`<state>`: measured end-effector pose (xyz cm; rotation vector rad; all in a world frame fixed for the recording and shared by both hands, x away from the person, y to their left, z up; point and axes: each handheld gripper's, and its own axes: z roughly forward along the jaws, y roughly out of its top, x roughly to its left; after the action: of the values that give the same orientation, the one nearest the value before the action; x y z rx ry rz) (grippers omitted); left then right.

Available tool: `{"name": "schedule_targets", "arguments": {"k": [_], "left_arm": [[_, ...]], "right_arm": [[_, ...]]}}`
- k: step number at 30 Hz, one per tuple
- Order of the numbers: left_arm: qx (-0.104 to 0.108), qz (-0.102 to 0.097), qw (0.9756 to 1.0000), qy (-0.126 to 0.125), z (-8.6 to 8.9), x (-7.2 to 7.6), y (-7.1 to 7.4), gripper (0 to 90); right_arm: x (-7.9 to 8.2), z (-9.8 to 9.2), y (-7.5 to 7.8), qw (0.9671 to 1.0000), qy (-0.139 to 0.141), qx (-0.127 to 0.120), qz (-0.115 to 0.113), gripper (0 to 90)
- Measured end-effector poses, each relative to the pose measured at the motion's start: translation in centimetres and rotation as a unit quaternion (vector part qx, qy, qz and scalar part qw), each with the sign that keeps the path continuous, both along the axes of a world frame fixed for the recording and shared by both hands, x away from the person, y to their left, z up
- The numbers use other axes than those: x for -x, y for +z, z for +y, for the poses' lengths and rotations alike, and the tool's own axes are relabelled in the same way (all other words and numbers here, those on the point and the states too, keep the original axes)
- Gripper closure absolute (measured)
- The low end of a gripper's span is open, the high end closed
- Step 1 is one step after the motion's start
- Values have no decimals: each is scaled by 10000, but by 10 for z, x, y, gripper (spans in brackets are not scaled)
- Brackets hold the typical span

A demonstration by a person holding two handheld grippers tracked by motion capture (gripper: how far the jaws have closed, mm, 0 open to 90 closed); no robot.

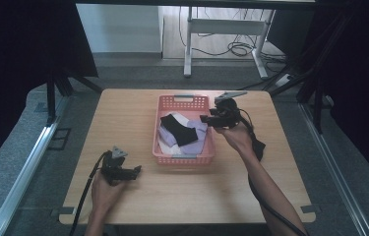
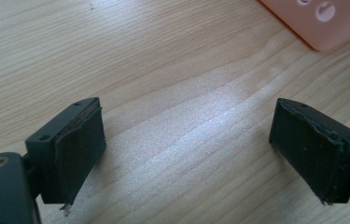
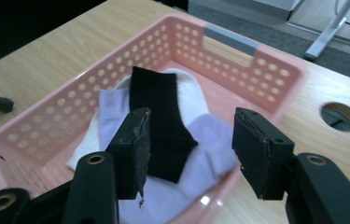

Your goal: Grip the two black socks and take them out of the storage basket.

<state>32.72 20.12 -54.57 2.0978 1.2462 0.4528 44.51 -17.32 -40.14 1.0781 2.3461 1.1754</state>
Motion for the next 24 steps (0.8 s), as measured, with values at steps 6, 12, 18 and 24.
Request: {"name": "schedule_targets", "arguments": {"k": [6, 12, 18, 24], "left_arm": [[-24, 9, 10000, -21, 0, 0, 0, 101], [-19, 6, 10000, -20, 0, 0, 0, 102], [-18, 5, 10000, -24, 0, 0, 0, 102], [-28, 8, 10000, -29, 1, 0, 0, 102]], "right_arm": [[-9, 33, -9, 9996, 227, 173, -25, 496], [-20, 54, -23, 9992, 345, 179, 84, 515], [-31, 75, -38, 9982, 480, 308, 190, 523], [-42, 91, -53, 9974, 538, 411, 257, 521]]}}
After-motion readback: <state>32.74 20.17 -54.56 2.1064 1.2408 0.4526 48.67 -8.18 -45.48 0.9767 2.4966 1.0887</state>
